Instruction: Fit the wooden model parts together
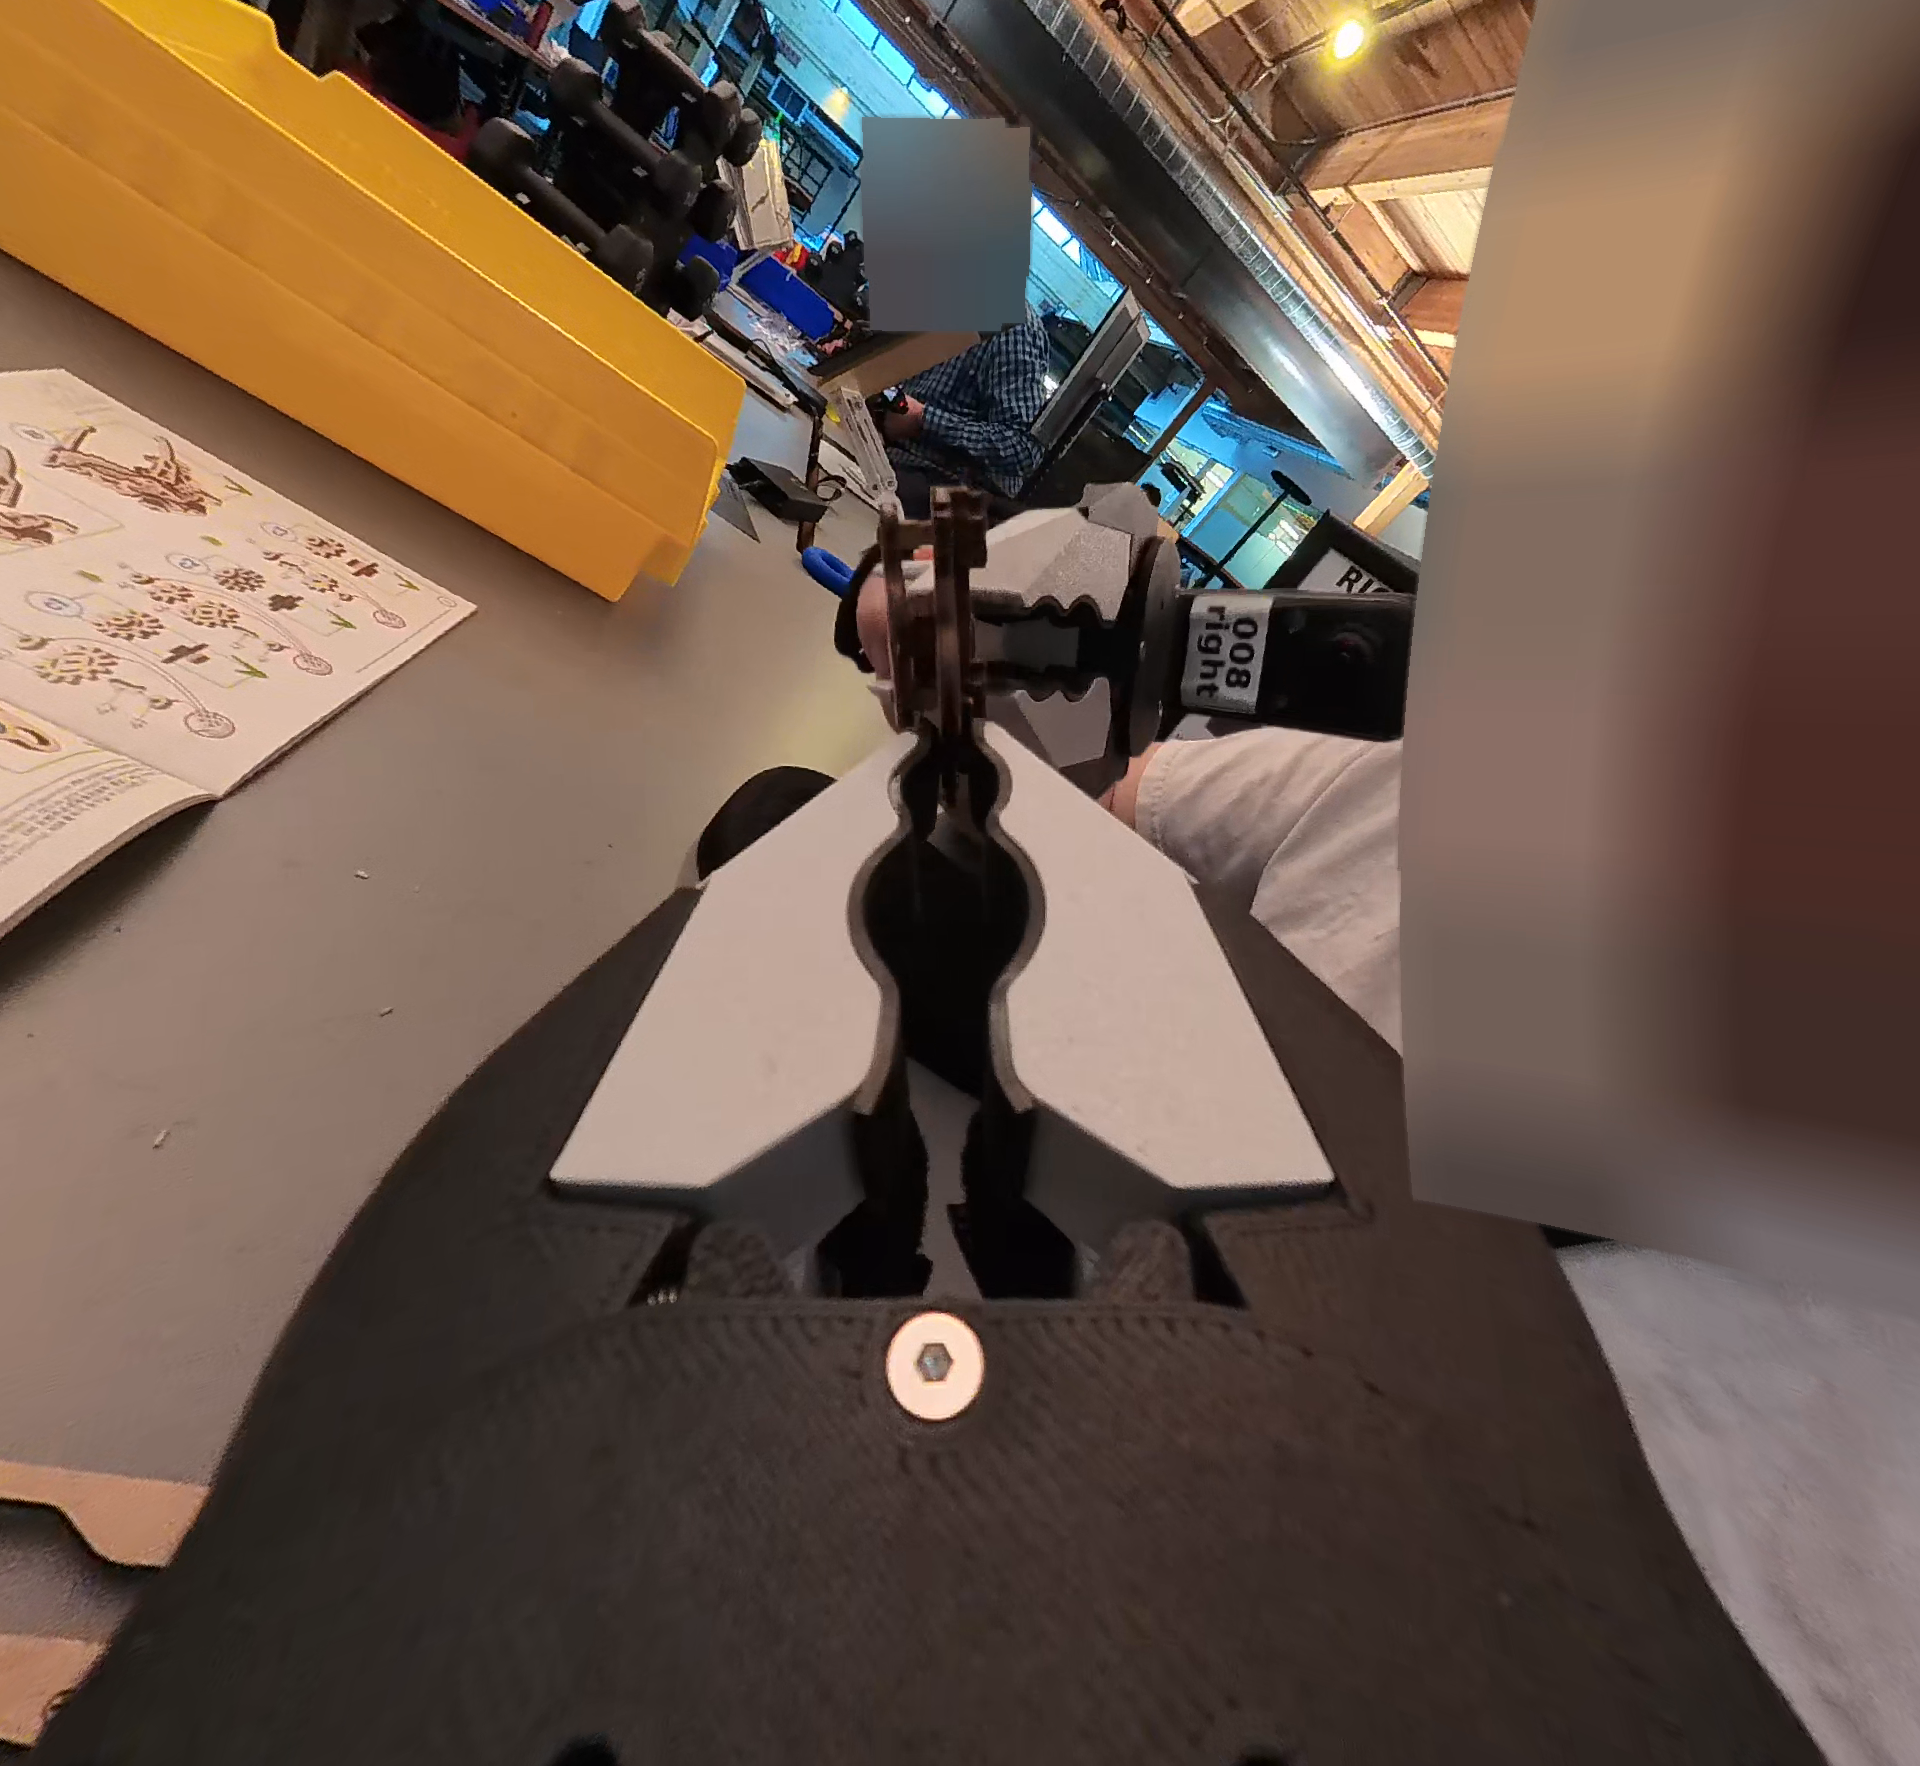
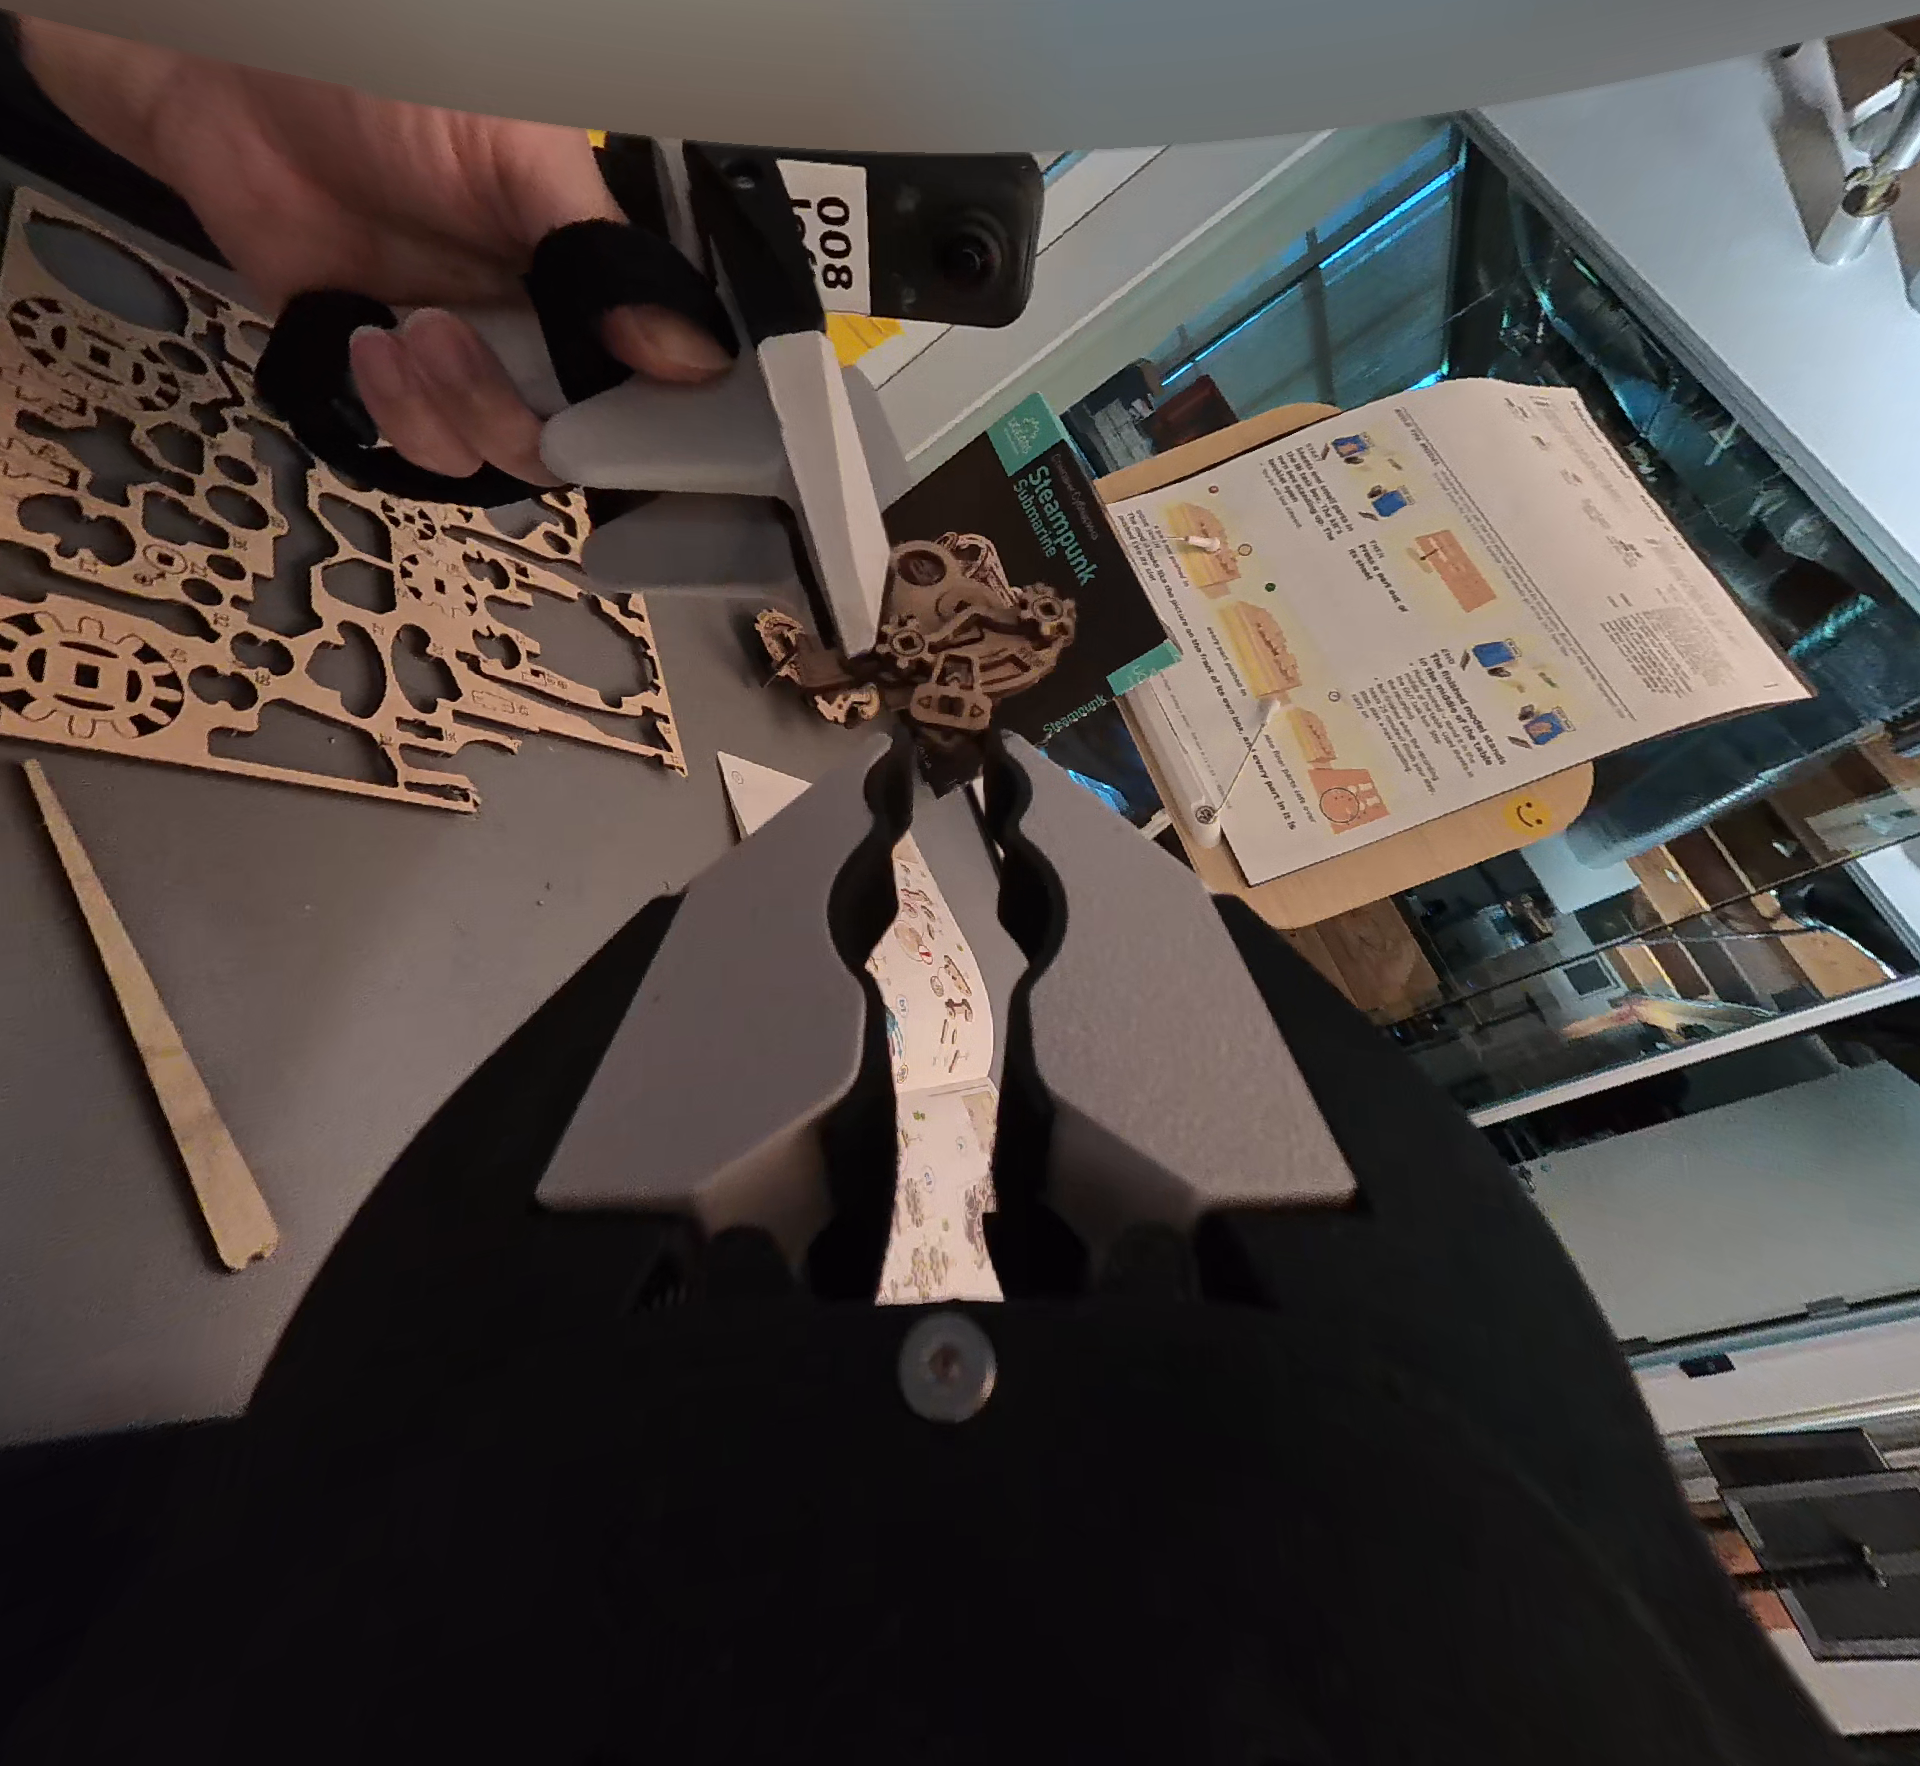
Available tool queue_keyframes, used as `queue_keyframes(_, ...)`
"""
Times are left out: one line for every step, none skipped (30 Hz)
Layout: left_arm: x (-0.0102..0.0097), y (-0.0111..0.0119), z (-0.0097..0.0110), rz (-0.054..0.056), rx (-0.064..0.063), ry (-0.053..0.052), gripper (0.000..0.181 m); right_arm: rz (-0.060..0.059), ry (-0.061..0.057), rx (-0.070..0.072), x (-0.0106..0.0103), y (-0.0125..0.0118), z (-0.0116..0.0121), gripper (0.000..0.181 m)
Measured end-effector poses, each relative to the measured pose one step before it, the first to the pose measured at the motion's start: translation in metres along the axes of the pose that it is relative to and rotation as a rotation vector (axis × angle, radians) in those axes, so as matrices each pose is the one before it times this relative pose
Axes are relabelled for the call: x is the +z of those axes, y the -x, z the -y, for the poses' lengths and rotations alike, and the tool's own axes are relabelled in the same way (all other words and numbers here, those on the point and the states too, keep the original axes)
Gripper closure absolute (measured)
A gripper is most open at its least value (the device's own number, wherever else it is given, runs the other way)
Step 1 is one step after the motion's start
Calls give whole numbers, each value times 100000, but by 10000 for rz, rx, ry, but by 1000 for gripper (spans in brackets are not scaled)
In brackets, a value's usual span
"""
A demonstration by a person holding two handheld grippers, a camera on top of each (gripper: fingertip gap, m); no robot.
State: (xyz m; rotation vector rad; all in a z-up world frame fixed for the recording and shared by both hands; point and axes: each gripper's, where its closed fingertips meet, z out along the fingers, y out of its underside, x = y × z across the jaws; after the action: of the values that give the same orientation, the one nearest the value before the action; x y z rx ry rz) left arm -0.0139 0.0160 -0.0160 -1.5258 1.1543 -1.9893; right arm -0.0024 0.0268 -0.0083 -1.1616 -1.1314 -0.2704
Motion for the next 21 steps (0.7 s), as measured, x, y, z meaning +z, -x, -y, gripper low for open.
queue_keyframes(29, -30, -41, -14, -43, 37, 178, 93, 1, 11, -67, -34, -6, 170)
queue_keyframes(-19, -14, -10, -12, -44, 9, 178, 86, -8, 79, -51, -70, -25, 170)
queue_keyframes(-26, 5, -10, -8, -55, 30, 178, 112, -23, 148, -17, -21, -13, 170)
queue_keyframes(-16, 46, -37, 23, -38, 31, 178, 99, -6, 120, 0, -2, -72, 170)
queue_keyframes(2, 71, -77, 33, -44, 48, 178, 95, 11, 81, 21, 18, -101, 170)
queue_keyframes(-3, 69, -61, 11, -65, 45, 178, 68, 10, 105, -2, -8, -89, 171)
queue_keyframes(-14, 106, -140, 21, -78, 83, 178, -69, 63, 71, -86, -262, -187, 181)
queue_keyframes(-26, 421, -439, 207, -53, 280, 178, -466, -11, -64, -281, -1068, -187, 181)
queue_keyframes(41, 613, -480, 328, 96, 304, 178, -264, -48, 115, -398, -1068, -121, 181)
queue_keyframes(122, 219, -278, 89, 47, 140, 178, -117, -93, 380, -401, -1044, -18, 181)
queue_keyframes(146, -334, 39, -279, -154, -73, 178, 63, -197, 465, -378, -759, 199, 181)
queue_keyframes(101, -396, 201, -323, -231, -185, 178, 358, -252, 296, -280, -129, 382, 181)
queue_keyframes(39, -64, 81, -105, -112, -107, 178, 383, -94, 225, -141, 108, 142, 181)
queue_keyframes(23, 196, -129, 99, 53, 65, 178, 694, 57, 269, 56, 669, -141, 181)
queue_keyframes(4, 194, -82, 127, 100, 53, 178, 899, -104, 294, 160, 1139, 36, 172)
queue_keyframes(12, -95, 127, -44, 16, -91, 178, 435, -186, 216, 295, 687, 61, 156)
queue_keyframes(-12, -212, 210, -138, -75, -146, 178, 421, -11, 33, 417, 852, -221, 150)
queue_keyframes(-1, -194, 168, -151, -92, -131, 178, 340, 282, -181, 522, 873, -617, 150)
queue_keyframes(18, -200, 47, -161, -92, -51, 178, -54, 411, -357, 548, 391, -731, 151)
queue_keyframes(35, -59, -13, -58, -56, -11, 178, -186, 283, -413, 448, 240, -472, 154)
queue_keyframes(59, 76, -87, 52, 5, 18, 178, -227, 56, -287, 286, 141, -76, 154)
